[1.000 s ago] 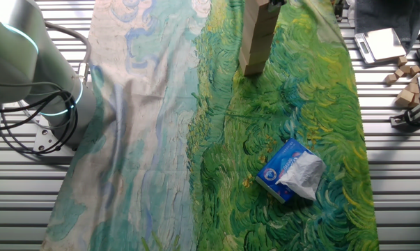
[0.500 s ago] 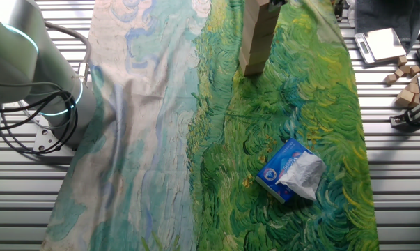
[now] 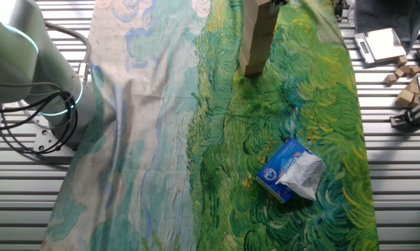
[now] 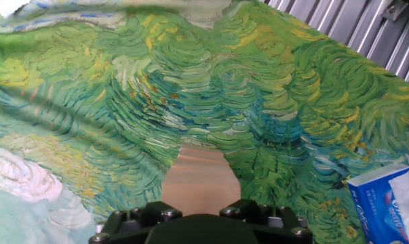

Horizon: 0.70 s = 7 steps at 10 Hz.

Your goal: Stack the blocks in a vertical line of five

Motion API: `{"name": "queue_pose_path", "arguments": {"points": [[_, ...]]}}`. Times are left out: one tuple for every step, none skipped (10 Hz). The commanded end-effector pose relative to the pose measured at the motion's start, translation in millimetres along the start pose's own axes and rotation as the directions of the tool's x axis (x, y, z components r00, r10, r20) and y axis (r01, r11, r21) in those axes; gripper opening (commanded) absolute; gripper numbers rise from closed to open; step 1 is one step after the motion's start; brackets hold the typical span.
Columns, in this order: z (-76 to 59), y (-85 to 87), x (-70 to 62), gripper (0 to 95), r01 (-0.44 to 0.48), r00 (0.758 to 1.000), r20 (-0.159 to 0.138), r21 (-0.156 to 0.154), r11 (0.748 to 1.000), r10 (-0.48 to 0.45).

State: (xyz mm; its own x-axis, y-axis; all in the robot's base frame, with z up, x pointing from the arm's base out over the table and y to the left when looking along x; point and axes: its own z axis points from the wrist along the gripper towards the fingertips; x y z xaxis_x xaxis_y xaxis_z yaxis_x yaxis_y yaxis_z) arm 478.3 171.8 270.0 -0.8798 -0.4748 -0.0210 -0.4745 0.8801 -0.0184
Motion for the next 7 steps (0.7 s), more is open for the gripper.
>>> {"name": "queue_pose_path", "arguments": {"points": [[0.0, 0.2, 0.3, 76.0, 0.000, 1.000, -0.002, 0.002, 1.000, 0.000], [-0.4, 0.4, 0.3, 76.0, 0.000, 1.000, -0.002, 0.001, 1.000, 0.000], [-4.6, 1.8, -0.1, 76.0, 0.000, 1.000, -0.006, -0.004, 1.000, 0.000], [-7.6, 2.7, -0.6, 76.0, -0.002, 1.000, -0.009, -0.006, 1.000, 0.002], [-14.4, 4.4, -1.1, 76.0, -0.003, 1.000, -0.014, -0.009, 1.000, 0.003], [-23.4, 5.5, -0.8, 76.0, -0.001, 1.000, -0.019, -0.014, 1.000, 0.001], [-30.7, 6.5, -1.8, 76.0, -0.005, 1.000, -0.026, -0.016, 1.000, 0.005]]}}
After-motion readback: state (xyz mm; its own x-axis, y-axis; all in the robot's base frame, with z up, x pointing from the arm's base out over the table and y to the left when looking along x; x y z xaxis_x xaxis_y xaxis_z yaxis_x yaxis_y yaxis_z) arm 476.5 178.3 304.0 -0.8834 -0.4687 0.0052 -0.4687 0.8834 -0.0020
